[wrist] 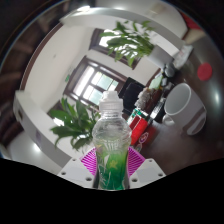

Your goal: Pour water

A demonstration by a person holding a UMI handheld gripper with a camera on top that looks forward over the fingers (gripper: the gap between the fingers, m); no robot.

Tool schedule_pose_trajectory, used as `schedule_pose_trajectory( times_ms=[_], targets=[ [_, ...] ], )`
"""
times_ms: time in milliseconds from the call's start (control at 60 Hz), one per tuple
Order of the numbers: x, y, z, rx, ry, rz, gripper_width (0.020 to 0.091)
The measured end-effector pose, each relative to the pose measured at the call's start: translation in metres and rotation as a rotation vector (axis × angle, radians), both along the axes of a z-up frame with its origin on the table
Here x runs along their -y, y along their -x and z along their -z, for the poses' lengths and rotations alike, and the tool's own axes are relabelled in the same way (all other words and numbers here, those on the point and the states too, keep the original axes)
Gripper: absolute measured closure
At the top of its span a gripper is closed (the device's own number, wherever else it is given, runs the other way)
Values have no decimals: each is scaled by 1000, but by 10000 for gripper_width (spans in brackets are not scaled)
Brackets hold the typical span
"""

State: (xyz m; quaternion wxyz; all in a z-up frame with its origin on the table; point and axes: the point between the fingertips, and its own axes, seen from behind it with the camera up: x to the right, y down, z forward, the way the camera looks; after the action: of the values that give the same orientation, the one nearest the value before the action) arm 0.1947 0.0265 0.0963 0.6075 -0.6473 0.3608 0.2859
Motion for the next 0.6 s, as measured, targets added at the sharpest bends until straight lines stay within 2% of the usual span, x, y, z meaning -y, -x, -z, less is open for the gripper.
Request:
schedule_pose_trajectory(
  times_ms=[117,250,500,600],
  targets=[
    [4,-20,-30,-342,-120,73,760],
    [2,-44,-43,-662,-207,137,758],
    [1,-69,-55,-1036,-294,195,760],
    [1,-76,-46,-1119,-285,213,757]
  ],
)
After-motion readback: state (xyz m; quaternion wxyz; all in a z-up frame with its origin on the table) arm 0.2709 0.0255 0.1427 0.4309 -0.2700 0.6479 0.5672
